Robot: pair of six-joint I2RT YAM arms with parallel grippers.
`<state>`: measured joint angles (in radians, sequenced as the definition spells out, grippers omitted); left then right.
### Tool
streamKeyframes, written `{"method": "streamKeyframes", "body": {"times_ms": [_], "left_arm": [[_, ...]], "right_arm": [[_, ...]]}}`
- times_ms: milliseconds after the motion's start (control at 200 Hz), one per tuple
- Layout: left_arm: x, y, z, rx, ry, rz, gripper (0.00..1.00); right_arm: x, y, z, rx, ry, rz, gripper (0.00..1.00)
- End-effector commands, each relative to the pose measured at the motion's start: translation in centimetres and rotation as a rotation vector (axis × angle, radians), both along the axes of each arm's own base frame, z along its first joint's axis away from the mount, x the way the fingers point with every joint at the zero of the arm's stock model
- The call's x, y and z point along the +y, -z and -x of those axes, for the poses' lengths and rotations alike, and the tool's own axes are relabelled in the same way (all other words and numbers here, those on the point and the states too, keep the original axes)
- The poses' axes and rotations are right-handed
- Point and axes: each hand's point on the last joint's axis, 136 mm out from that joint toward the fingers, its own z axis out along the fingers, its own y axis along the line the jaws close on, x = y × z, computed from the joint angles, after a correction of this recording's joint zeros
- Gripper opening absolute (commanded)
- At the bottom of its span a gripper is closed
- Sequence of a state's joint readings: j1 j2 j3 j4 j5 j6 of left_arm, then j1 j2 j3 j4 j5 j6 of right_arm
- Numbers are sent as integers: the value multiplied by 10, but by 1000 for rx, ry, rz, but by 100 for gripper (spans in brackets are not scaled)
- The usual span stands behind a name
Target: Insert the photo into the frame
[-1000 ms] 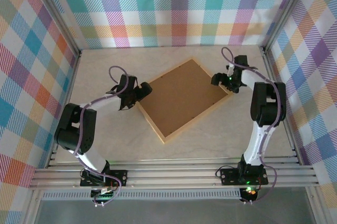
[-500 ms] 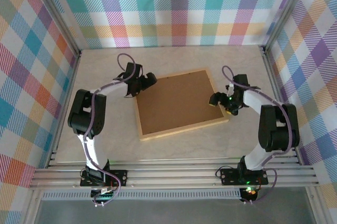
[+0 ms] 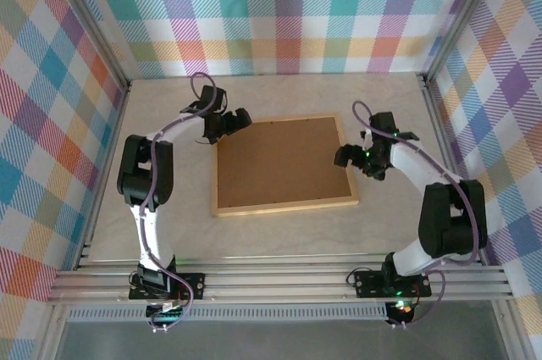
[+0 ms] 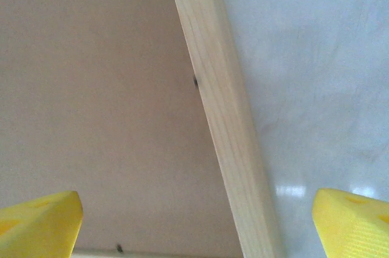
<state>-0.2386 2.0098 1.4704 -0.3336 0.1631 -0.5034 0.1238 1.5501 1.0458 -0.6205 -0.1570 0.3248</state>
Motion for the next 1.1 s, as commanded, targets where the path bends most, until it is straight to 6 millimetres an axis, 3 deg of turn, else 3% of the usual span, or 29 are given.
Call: {"method": "streamKeyframes", "body": {"times_ms": [0,100,205,275,420,590,845,1095], "left_arm": [[27,-31,21,6,-2,-56,100],[41,-30,43,19,-24,-80,100],[53,-27,66,34,-55,-111,100],[62,-23,80,40,-81,-139,100],[76,-15,104,61,-122,-169,100],[75,1,121,77,-154,-121,100],[60,27,132,125,-165,-11,100],[48,32,128,112,-139,19,100]], "right_arm": [[-9,2,-23,-16,-41,75,96],[-7,1,-50,-43,-51,79,93],[-9,-3,-79,-70,-66,97,70],[-11,-6,-97,-82,-78,104,62],[-16,-5,-125,-74,-119,146,63],[-13,5,-147,-79,-147,148,66],[-8,22,-157,-46,-166,126,67],[-11,42,-155,-2,-160,144,68]]}}
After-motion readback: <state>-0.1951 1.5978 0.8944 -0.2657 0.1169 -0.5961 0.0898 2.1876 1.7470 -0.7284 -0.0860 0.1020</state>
